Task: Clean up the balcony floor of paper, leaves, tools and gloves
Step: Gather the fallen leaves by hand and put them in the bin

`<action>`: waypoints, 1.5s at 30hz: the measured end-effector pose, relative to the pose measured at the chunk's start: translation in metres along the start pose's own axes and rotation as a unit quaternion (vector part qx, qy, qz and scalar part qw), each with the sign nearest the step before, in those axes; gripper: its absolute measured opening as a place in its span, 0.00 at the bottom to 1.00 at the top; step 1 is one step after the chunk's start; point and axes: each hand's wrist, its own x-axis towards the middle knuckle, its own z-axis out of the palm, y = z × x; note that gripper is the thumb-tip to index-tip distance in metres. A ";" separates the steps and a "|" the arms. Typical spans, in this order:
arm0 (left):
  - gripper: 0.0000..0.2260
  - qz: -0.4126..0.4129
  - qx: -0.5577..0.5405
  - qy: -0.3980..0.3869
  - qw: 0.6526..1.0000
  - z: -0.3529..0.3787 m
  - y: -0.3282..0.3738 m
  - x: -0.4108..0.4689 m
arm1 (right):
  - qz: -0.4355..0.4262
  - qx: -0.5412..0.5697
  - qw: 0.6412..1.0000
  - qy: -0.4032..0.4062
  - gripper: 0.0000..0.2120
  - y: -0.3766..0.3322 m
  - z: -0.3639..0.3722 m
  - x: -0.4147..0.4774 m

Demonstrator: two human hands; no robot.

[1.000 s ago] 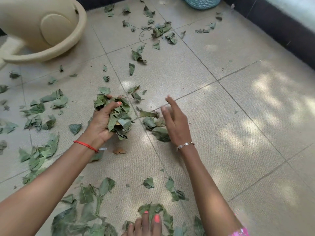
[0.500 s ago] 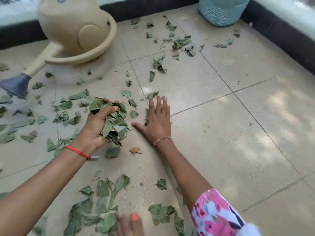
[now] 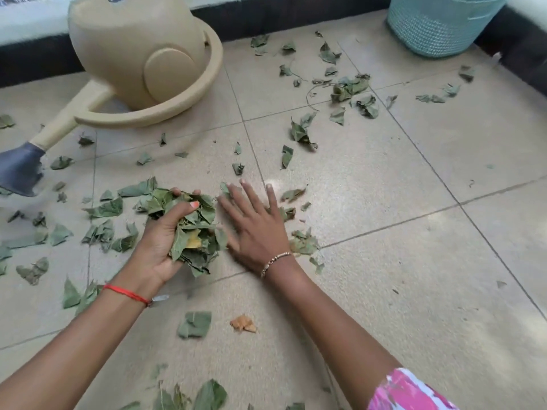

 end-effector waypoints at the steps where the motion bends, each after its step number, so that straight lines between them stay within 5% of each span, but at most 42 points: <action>1: 0.18 -0.004 -0.006 0.002 1.000 -0.001 0.001 0.005 | -0.007 -0.011 1.000 0.002 0.33 0.002 -0.001 0.010; 6: 0.21 -0.006 -0.003 0.010 1.000 0.005 0.004 0.032 | 0.001 -0.019 0.999 -0.028 0.24 0.020 -0.003 0.050; 10: 0.08 0.012 -0.025 -0.001 1.000 0.023 0.006 0.049 | 0.123 -0.004 0.992 -0.021 0.24 0.043 -0.008 0.044; 15: 0.13 0.032 0.005 0.015 0.999 0.057 -0.003 0.067 | 0.213 0.102 0.971 0.036 0.25 0.066 -0.031 0.002; 21: 0.13 0.089 0.052 0.041 0.994 0.090 -0.005 0.088 | 0.180 0.082 0.978 0.060 0.43 0.036 -0.003 -0.052; 31: 0.13 0.200 0.095 0.096 0.970 0.084 -0.012 0.107 | 0.180 0.100 0.971 0.120 0.28 0.103 -0.014 0.028; 38: 0.14 0.294 0.171 0.036 0.940 0.080 -0.022 0.112 | 0.127 0.151 0.980 0.002 0.28 0.134 -0.021 0.077; 45: 0.13 0.316 0.199 0.008 0.928 0.076 -0.024 0.114 | 0.141 0.282 0.923 0.219 0.25 0.135 -0.029 0.058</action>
